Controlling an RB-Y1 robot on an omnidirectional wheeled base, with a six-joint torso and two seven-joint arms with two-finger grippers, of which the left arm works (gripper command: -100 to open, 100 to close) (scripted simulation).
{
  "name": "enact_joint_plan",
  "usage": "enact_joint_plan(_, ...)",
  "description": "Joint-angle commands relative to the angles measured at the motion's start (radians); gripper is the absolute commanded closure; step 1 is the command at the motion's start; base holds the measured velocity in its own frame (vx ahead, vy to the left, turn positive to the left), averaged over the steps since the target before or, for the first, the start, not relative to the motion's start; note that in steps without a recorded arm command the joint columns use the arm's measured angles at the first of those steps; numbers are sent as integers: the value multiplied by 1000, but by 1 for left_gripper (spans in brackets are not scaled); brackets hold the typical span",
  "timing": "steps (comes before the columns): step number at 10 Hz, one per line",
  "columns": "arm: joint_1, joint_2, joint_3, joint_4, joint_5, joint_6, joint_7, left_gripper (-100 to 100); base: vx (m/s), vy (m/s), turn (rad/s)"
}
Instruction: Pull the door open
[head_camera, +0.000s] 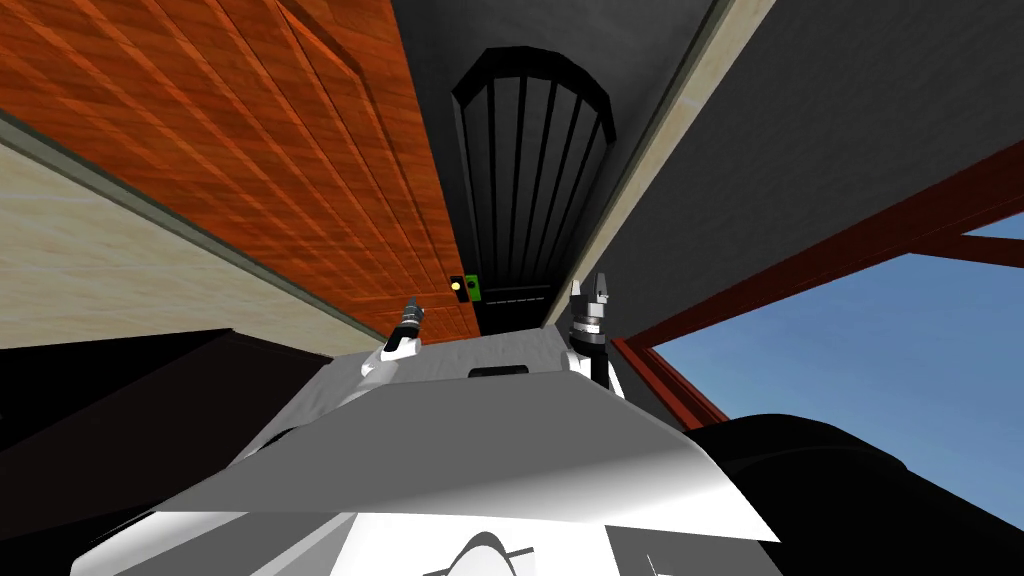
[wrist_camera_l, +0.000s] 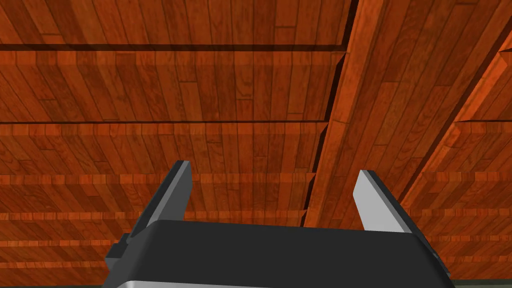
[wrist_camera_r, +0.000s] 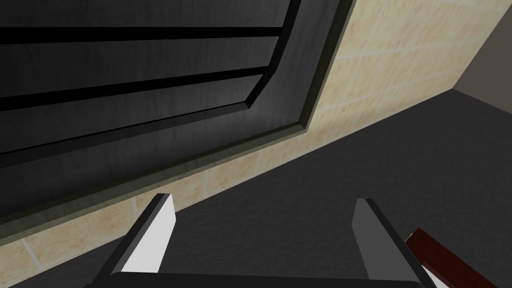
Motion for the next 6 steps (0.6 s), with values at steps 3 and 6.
enact_joint_plan(3,-31,-33,-31,-16,-7,-3,-2,-100,194,-53,-150)
enact_joint_plan(6,-44,-49,-31,-8,-10,-7,-11,100,88,-42,-55)
